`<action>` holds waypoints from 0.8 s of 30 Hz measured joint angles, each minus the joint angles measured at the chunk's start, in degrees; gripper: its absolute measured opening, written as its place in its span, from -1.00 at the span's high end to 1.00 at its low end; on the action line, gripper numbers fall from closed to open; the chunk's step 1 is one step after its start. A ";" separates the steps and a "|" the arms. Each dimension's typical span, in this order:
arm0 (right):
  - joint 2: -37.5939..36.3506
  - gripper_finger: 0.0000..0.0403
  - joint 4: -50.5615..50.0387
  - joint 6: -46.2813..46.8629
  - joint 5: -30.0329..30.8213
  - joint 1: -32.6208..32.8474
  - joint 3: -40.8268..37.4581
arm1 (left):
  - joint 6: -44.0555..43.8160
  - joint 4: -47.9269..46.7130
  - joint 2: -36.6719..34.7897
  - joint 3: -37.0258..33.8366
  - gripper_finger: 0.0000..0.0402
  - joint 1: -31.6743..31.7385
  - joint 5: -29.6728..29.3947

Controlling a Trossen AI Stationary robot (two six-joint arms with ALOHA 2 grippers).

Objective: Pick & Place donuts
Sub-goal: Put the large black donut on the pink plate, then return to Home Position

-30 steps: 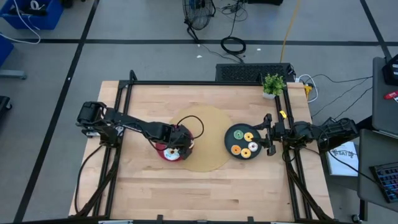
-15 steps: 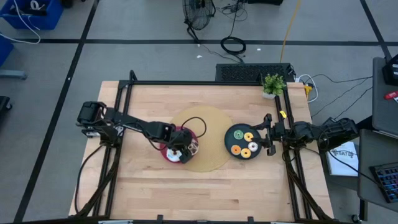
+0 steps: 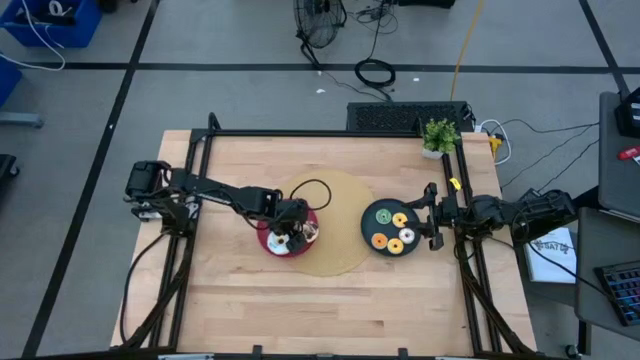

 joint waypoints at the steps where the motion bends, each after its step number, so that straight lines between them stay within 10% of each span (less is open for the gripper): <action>1: 0.00 -0.12 -0.01 0.00 0.00 -0.02 -0.01 | 0.31 0.06 -0.22 0.00 -0.49 0.20 0.01; 14: 0.52 -0.12 0.11 0.00 -0.01 -0.01 0.00 | 9.60 5.06 -15.11 0.02 -0.58 -0.25 -5.73; 24: 0.98 -0.12 -0.02 0.00 0.00 0.00 0.00 | 15.87 -0.74 -32.45 -1.93 -0.52 -6.47 -38.55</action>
